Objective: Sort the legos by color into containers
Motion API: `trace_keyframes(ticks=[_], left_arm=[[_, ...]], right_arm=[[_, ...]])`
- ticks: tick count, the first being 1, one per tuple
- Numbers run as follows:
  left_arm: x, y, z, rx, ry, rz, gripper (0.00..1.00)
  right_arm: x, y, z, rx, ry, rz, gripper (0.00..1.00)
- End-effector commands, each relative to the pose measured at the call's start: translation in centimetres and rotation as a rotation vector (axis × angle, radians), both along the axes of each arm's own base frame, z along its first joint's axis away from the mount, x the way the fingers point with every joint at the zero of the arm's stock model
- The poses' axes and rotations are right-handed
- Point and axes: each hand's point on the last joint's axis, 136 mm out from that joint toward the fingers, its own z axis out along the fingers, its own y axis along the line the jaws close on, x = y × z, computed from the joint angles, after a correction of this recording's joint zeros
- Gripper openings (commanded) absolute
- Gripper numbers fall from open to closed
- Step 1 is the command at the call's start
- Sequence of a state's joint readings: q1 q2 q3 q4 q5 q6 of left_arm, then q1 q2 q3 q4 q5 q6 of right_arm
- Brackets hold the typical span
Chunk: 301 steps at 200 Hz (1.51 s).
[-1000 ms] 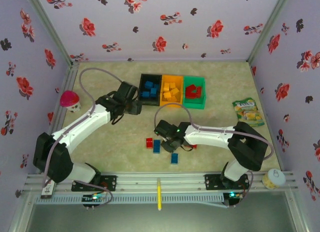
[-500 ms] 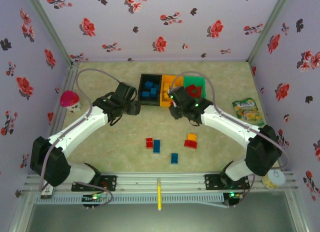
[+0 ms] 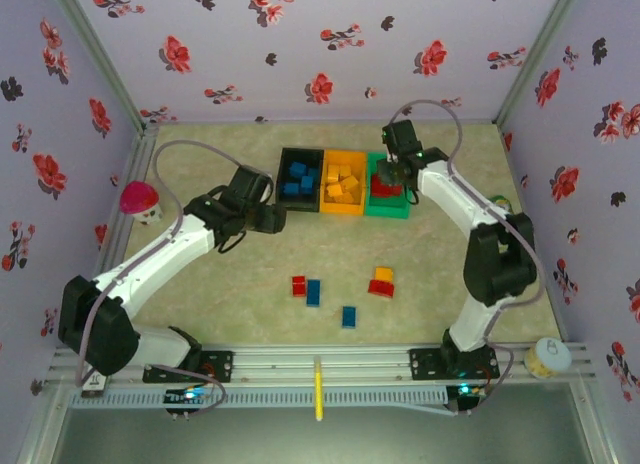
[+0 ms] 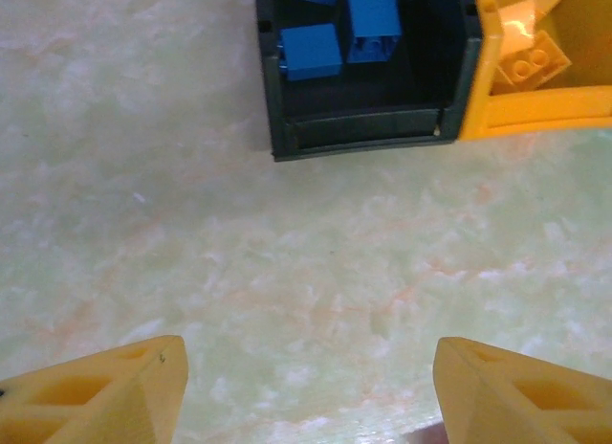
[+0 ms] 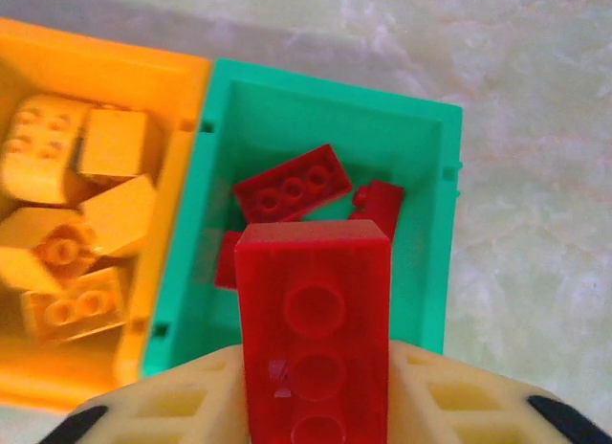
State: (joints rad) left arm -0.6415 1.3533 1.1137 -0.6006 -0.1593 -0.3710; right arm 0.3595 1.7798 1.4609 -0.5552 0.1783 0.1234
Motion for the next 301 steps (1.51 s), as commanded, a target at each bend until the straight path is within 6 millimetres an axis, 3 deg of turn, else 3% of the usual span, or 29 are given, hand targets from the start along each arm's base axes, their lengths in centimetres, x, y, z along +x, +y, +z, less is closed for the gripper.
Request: trace_keyframes(ticks=[1, 18, 56, 115, 146, 170, 207, 245, 301], left_arm=[[-1.1, -2.6, -0.2, -0.046, 0.018, -0.092, 0.7], [-1.8, -4.8, -0.4, -0.061, 0.034, -0.16, 0.75], [-3.1, -9.1, -0.9, -0.049, 0.05, -0.279, 0.77], [-5.9, -16.5, -2.6, -0.09, 0.121, -0.399, 0.77], [-8.4, -20.6, -5.1, -0.075, 0.19, -0.449, 0.78], [-9.7, -22.3, -6.9, -0.047, 0.243, -0.45, 0.78], [-11.2, -24.6, -8.2, -0.043, 0.278, -0.467, 0.8], [-11.5, -27.2, -9.1, -0.041, 0.293, -0.476, 0.8], [-11.2, -28.2, -12.1, 0.034, 0.31, -0.44, 0.77]], right_arm=[[1.3, 0.1, -1.6, -0.007, 0.055, 0.003, 0.5], [1.8, 0.3, -2.0, 0.003, 0.062, -0.001, 0.58], [1.0, -0.2, -0.5, 0.038, 0.019, -0.038, 0.64], [-3.0, -3.0, 1.5, 0.194, -0.034, -0.157, 0.67], [-6.1, -5.9, 0.6, 0.273, -0.033, -0.301, 0.68], [-7.9, -7.3, -0.2, 0.416, -0.093, -0.376, 0.72], [-9.9, -9.9, -1.1, 0.313, -0.037, -0.42, 0.72], [-10.9, -11.2, -1.8, 0.305, -0.034, -0.446, 0.72], [-11.6, -12.0, -1.4, 0.286, -0.05, -0.451, 0.73]])
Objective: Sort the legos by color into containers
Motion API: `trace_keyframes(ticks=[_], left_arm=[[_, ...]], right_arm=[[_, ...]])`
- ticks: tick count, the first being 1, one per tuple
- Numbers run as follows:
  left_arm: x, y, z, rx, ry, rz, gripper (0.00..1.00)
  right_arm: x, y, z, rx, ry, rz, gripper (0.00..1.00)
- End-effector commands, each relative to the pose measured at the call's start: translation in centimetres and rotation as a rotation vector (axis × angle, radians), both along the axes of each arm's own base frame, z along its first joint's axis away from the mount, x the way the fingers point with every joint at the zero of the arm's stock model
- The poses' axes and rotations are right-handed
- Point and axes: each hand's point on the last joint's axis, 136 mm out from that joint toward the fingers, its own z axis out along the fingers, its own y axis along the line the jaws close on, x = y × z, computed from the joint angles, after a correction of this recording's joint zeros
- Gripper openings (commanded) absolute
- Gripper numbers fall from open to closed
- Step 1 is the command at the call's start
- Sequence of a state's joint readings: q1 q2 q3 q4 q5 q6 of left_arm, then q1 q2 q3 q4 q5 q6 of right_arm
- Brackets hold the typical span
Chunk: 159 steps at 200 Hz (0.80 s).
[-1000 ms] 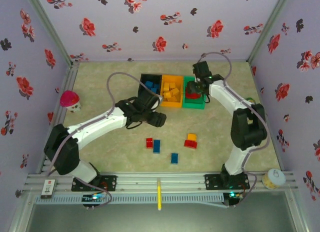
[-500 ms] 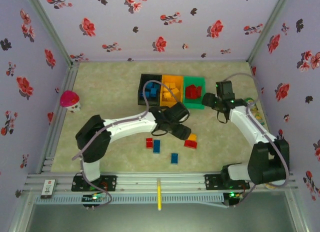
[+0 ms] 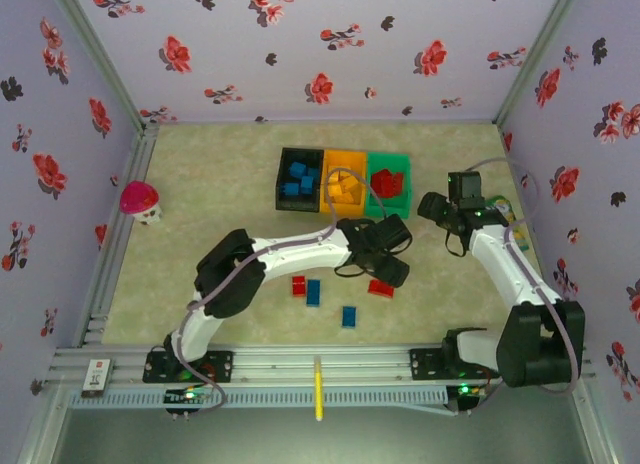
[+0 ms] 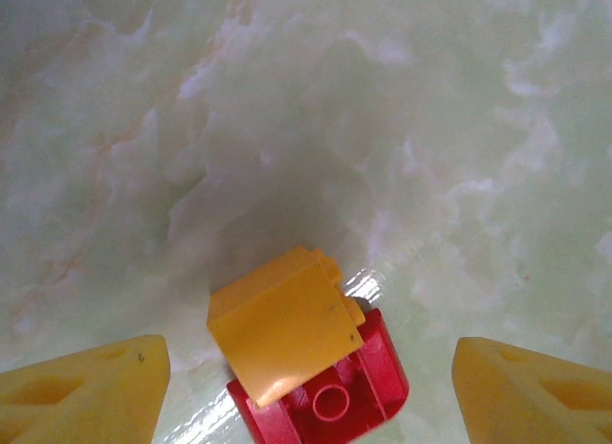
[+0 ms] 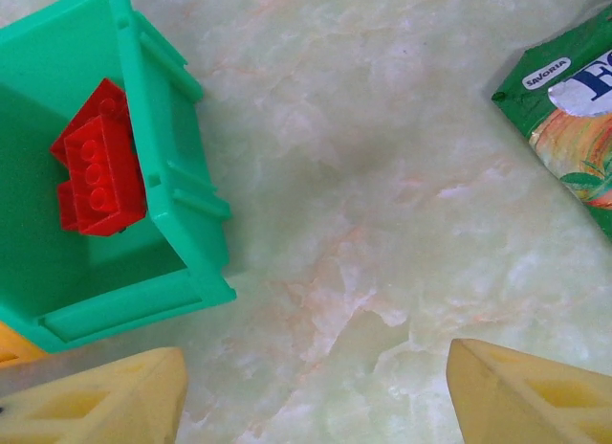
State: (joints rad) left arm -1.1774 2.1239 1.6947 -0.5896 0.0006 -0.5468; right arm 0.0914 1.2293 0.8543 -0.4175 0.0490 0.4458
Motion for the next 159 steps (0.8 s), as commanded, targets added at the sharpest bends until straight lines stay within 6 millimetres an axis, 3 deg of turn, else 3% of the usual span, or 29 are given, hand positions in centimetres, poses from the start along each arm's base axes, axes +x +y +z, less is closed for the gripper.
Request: trace_keyframes(ticks=[1, 57, 99, 159], left_arm=[[-0.4, 0.0, -1.6, 0.054, 0.016, 0.02, 0.77], [-0.4, -0.5, -3.3, 0.079, 0.024, 0.021, 0.73], [0.2, -0.1, -3.4, 0.103, -0.011, 0.034, 0.57], [0.7, 0.1, -3.3, 0.114, -0.033, 0.032, 0.41]], right_arm=[[-0.8, -0.7, -0.1, -0.032, 0.008, -0.008, 0.73], [-1.0, -1.0, -0.3, -0.04, 0.019, -0.007, 0.73], [-1.1, -1.0, -0.2, -0.044, 0.016, -0.005, 0.73], [-1.2, -1.1, 0.0, -0.047, 0.011, -0.003, 0.73]])
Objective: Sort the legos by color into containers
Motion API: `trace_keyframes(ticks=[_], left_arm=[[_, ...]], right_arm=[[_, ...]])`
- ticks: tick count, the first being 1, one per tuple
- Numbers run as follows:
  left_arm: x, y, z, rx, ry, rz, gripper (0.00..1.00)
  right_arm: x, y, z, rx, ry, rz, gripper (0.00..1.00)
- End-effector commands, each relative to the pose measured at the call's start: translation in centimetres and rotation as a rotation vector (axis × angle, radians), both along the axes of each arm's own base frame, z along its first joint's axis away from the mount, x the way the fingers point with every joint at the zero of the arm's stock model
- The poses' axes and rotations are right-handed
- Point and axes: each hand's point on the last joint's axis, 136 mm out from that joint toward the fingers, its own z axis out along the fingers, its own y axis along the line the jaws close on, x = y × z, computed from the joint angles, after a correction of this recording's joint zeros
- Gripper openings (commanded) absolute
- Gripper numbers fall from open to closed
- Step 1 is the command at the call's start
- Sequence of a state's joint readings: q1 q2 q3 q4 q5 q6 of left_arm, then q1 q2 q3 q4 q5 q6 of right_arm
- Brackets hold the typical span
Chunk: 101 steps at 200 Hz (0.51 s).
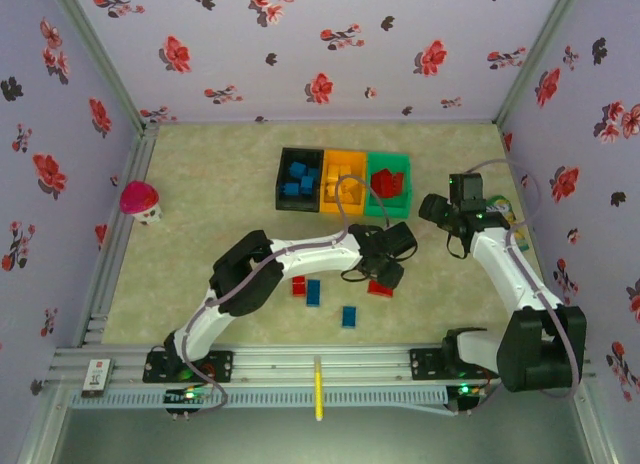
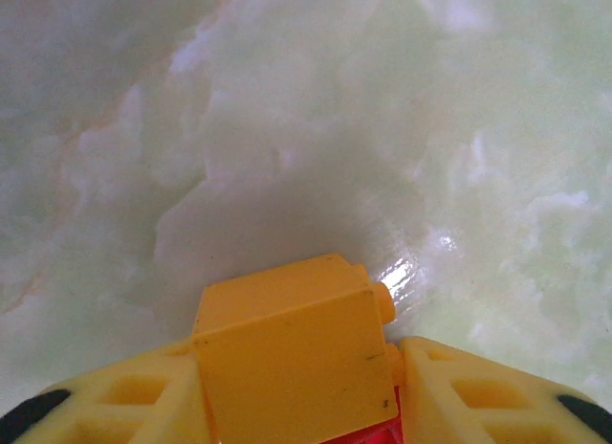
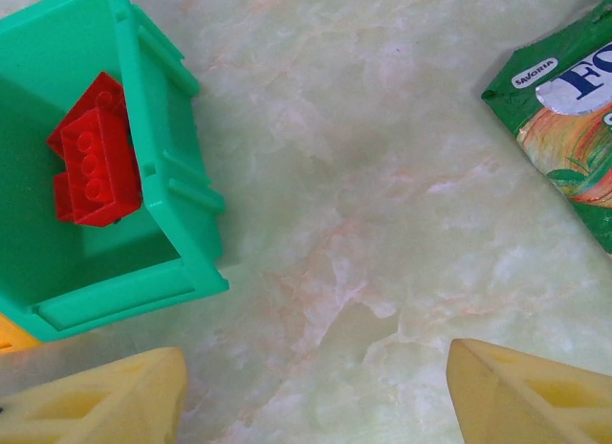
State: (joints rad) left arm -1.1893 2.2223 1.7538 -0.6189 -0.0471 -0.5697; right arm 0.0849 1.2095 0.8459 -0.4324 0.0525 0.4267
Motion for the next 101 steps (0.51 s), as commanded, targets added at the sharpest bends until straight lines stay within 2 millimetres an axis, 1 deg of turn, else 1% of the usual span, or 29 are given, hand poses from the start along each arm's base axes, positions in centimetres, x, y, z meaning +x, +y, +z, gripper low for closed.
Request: trace_keyframes(ticks=[1, 25, 50, 70, 87, 101], left_arm=[[0.4, 0.4, -0.2, 0.038, -0.027, 0.003, 0.41], [1.1, 0.6, 0.5, 0.033, -0.044, 0.008, 0.38], [2.4, 1.1, 2.3, 0.016, -0.08, 0.015, 0.37], [4.3, 2.0, 4.4, 0.011, -0.122, 0.021, 0.36], [6.6, 3.1, 6.3, 0.02, -0.177, 0.038, 0.36], [8.5, 4.2, 7.4, 0.028, -0.208, 0.057, 0.36]], right_arm=[[-0.7, -0.8, 0.0, -0.032, 0.007, -0.009, 0.73], [-0.8, -0.8, 0.0, -0.035, 0.007, -0.007, 0.73], [-0.9, -0.8, 0.0, -0.04, 0.009, -0.002, 0.73], [-0.9, -0.7, 0.2, -0.037, 0.009, 0.001, 0.72], [-0.8, -0.4, 0.5, -0.021, 0.0, 0.013, 0.72], [-0.8, -0.2, 0.9, -0.01, -0.01, 0.018, 0.72]])
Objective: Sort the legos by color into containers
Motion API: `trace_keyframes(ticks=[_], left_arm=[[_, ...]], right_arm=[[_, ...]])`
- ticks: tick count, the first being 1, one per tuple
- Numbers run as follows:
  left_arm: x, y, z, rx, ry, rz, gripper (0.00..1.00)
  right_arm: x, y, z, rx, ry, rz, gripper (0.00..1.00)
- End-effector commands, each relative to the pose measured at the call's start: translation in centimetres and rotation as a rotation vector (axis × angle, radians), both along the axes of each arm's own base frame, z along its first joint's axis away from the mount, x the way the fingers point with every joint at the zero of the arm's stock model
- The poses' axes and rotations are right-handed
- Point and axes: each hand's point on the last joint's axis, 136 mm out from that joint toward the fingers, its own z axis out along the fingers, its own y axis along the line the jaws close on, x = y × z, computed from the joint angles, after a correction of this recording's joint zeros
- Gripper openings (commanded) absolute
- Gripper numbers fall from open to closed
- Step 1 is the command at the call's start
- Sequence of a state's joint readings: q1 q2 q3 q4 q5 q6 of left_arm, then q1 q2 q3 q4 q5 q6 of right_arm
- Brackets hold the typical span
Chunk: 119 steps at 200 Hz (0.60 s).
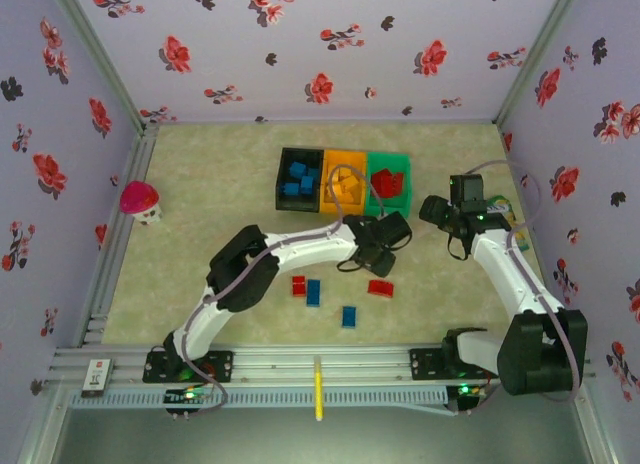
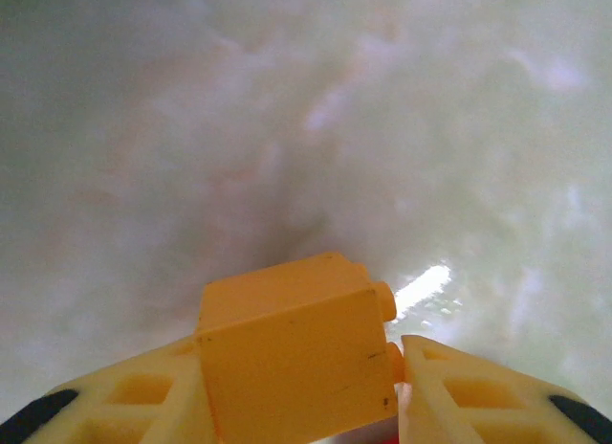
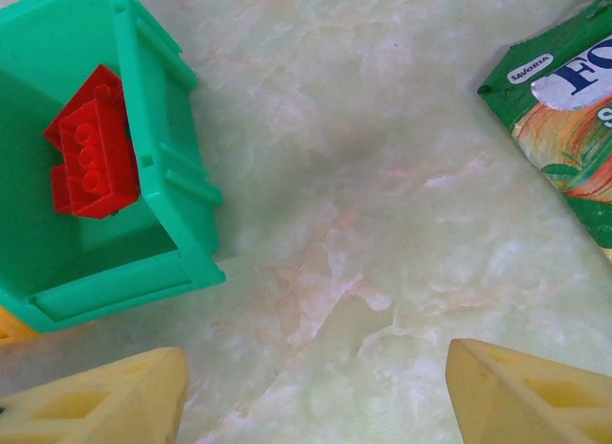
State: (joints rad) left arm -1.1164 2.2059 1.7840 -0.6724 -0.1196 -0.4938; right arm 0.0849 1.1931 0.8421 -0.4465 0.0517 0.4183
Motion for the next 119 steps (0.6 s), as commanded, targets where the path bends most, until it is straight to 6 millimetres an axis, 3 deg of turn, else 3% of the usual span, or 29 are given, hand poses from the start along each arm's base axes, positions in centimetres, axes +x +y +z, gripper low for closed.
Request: trace_keyframes(ticks=[1, 40, 78, 119], left_arm=[[4.2, 1.8, 6.0, -0.021, -0.128, 0.023, 0.36], [8.9, 4.2, 7.8, -0.023, -0.185, 0.072, 0.36], [13.0, 5.3, 10.0, -0.035, -0.247, 0.086, 0.35], [17.2, 5.5, 9.8, -0.035, -0.293, 0.092, 0.34]], right_arm=[[-0.5, -0.1, 0.7, -0.005, -0.013, 0.012, 0.72], [-0.6, 0.4, 0.8, 0.017, -0.013, 0.037, 0.7], [-0.6, 2.0, 0.8, 0.078, -0.015, 0.099, 0.67], [-1.3, 3.8, 0.6, 0.068, 0.004, 0.16, 0.66]])
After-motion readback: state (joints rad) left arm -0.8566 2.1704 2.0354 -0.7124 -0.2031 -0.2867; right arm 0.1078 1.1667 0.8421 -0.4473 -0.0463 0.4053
